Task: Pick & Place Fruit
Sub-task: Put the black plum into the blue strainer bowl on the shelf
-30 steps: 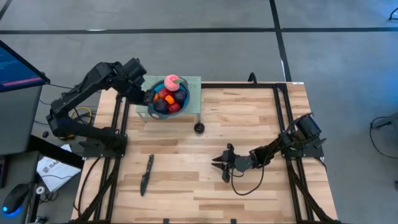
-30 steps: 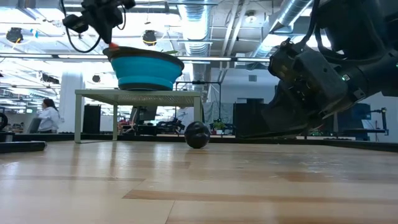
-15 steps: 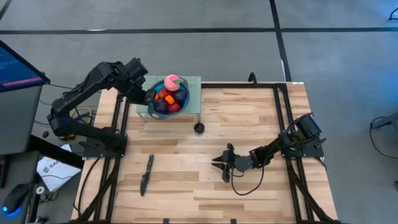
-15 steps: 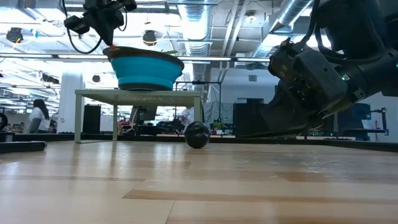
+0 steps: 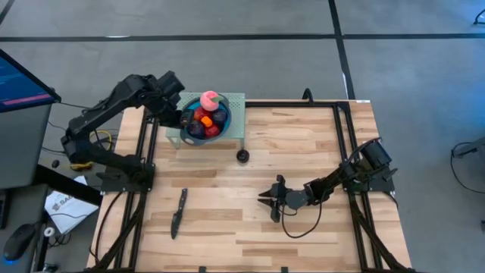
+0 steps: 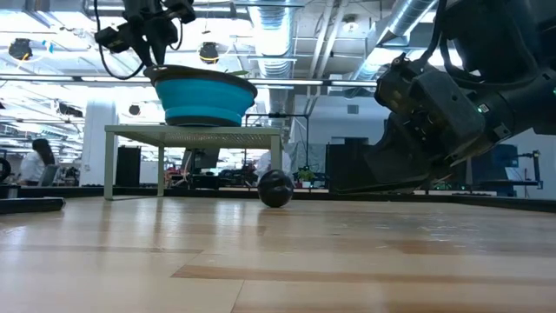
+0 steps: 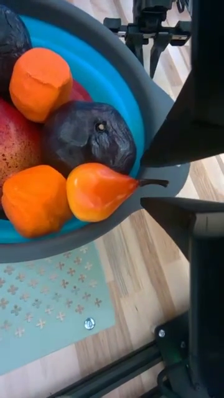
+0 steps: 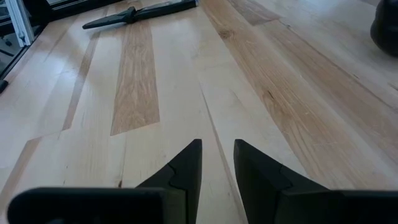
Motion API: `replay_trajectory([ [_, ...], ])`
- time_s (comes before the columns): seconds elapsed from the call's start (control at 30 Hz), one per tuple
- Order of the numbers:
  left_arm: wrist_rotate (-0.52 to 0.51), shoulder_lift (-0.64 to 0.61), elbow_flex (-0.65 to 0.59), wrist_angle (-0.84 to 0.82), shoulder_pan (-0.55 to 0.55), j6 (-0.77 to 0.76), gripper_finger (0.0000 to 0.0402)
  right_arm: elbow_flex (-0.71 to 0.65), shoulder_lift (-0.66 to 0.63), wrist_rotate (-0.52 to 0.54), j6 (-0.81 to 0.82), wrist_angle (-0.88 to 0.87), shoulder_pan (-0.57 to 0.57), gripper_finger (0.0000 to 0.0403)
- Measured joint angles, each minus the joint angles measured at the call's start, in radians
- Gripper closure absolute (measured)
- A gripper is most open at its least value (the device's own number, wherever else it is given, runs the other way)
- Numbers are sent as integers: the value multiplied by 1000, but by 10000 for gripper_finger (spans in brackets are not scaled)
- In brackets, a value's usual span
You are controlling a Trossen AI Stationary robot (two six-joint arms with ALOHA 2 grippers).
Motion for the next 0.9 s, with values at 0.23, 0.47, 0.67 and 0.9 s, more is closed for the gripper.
replay_trajectory([
  [0.23, 56, -55, 0, 2, 44, 19, 274, 0, 0, 0, 0, -1, 0, 315],
  [0.47, 136, -171, 0, 3, 102, 115, 250, 0, 0, 0, 0, -5, 0, 315],
  [0.67, 33, -312, -8, 22, 39, 256, 258, 0, 0, -2, -2, -11, -10, 315],
  [0.9, -109, -548, -210, 207, -176, 157, 279, 0, 0, -3, -26, -20, -68, 315],
])
